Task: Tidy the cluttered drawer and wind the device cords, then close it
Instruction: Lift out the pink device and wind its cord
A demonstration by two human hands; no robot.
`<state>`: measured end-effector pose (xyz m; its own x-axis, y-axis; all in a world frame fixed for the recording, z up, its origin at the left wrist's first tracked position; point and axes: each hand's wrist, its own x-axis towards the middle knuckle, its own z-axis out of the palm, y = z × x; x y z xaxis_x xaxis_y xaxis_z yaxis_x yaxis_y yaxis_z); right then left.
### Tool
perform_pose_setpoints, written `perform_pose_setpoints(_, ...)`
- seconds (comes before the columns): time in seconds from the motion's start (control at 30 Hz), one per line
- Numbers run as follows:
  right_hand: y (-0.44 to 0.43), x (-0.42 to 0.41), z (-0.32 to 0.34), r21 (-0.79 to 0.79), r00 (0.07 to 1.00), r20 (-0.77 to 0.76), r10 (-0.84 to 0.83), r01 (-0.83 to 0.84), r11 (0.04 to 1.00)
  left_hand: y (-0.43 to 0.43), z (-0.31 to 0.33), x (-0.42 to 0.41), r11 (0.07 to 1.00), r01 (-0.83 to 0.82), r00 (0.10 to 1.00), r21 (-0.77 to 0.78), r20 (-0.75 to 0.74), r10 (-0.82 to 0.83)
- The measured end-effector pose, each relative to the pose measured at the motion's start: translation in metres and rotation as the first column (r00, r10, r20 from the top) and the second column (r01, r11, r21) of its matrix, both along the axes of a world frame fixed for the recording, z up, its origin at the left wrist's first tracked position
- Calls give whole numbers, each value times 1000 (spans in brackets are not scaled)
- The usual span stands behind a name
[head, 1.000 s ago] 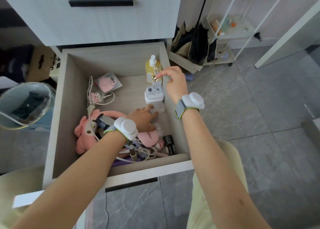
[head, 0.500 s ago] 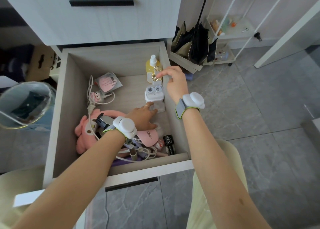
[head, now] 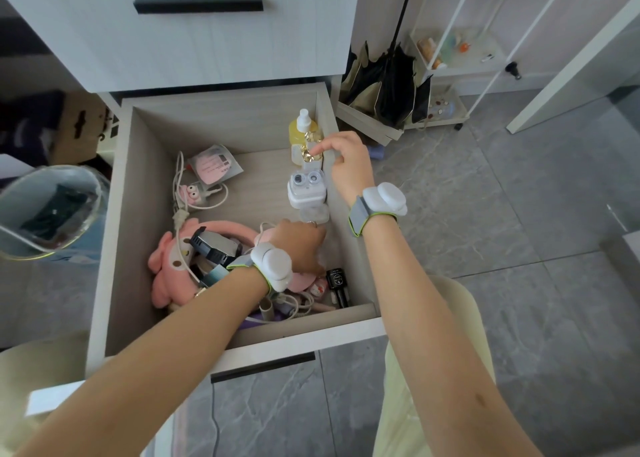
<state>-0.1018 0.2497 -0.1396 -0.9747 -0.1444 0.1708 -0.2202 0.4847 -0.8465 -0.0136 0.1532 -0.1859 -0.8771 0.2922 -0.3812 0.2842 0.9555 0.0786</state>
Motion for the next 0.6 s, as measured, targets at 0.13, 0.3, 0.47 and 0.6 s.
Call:
perform_pose_setpoints(0.13, 0, -1, 1, 0, 1000, 1, 1, -1, 1000, 7, -6, 3, 999, 1, 997, -54, -72, -5)
perform_pose_setpoints(0.3, 0, -1, 3, 14, 1000, -1, 12, -12, 1000, 4, -13, 2, 994, -87, 996, 62, -20, 88)
perform_pose_setpoints(0.47, 1, -1, 3, 21, 1000, -4, 14, -14, 1000, -10, -10, -3, 851, -338, 941, 401, 144, 306)
perform_pose_setpoints(0.6, 0, -1, 2, 13, 1000, 4, 9, -9, 1000, -11, -5, -7, 654, -554, 820, 516, 202, 535)
